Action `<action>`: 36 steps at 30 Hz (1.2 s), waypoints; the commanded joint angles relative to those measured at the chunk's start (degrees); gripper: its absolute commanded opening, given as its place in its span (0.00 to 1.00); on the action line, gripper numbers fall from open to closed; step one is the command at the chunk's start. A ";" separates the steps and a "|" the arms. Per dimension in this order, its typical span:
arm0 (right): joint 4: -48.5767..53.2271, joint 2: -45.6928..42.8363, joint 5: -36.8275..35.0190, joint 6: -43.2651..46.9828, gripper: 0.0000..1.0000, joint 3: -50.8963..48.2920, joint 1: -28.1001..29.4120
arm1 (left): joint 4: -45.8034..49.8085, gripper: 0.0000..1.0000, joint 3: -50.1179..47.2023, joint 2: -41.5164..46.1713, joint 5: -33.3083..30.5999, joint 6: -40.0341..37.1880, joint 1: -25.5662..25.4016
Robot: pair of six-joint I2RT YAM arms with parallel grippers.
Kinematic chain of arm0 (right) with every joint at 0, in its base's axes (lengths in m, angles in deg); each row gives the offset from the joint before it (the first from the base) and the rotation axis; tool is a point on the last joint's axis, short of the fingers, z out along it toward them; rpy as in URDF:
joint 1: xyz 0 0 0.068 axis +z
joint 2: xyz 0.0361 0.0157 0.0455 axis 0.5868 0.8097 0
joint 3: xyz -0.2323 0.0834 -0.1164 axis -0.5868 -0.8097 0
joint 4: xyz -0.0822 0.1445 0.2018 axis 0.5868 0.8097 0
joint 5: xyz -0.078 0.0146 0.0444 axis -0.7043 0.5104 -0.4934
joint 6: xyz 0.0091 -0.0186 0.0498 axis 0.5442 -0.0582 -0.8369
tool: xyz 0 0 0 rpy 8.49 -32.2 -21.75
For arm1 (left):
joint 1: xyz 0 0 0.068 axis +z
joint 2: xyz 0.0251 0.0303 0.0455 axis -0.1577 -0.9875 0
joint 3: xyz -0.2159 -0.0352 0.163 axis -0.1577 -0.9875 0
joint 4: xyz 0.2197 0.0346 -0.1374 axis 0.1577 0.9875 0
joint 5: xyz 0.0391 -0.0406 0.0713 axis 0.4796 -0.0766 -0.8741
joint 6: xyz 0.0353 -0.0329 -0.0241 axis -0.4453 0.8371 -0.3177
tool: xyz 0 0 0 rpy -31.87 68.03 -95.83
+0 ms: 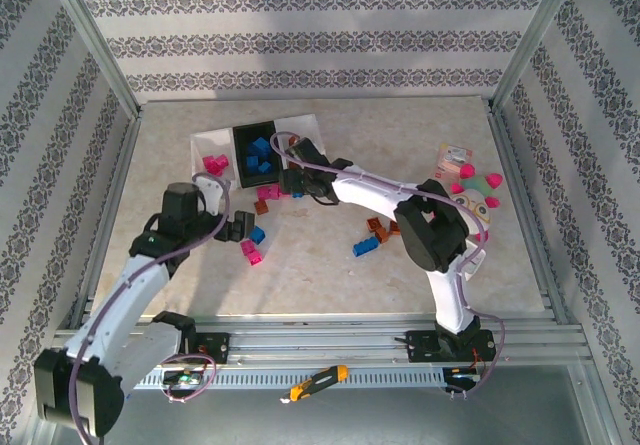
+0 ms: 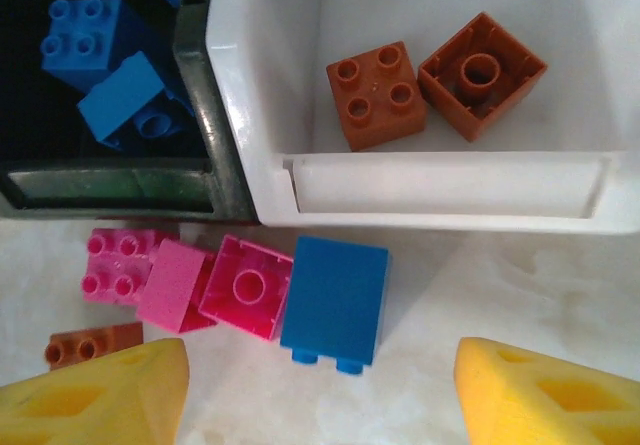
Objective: Sort the legos into containers by color
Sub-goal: Pick up the lego from the center of the table.
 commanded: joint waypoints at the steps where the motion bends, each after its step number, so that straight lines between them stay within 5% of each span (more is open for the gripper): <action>1: 2.31 3.12 -0.22 0.42 0.67 3.69 -0.06 | -6.26 0.99 -3.24 4.29 2.24 -6.01 -0.78; 11: 4.71 7.53 0.43 -0.05 0.50 7.39 -1.07 | -8.96 0.99 -5.87 5.26 4.21 -4.47 -0.79; 24: 9.46 8.58 -3.41 -1.15 0.42 8.60 -1.34 | -10.61 0.99 -6.81 4.46 4.26 -4.46 -0.81; 31: 9.34 10.60 -1.52 -0.71 0.50 9.80 -1.18 | -10.38 0.99 -7.61 5.69 3.87 -3.82 -0.78; 36: 10.52 11.66 -1.80 -1.01 0.47 10.69 -1.21 | -9.59 0.99 -7.75 6.22 3.57 -3.97 -0.81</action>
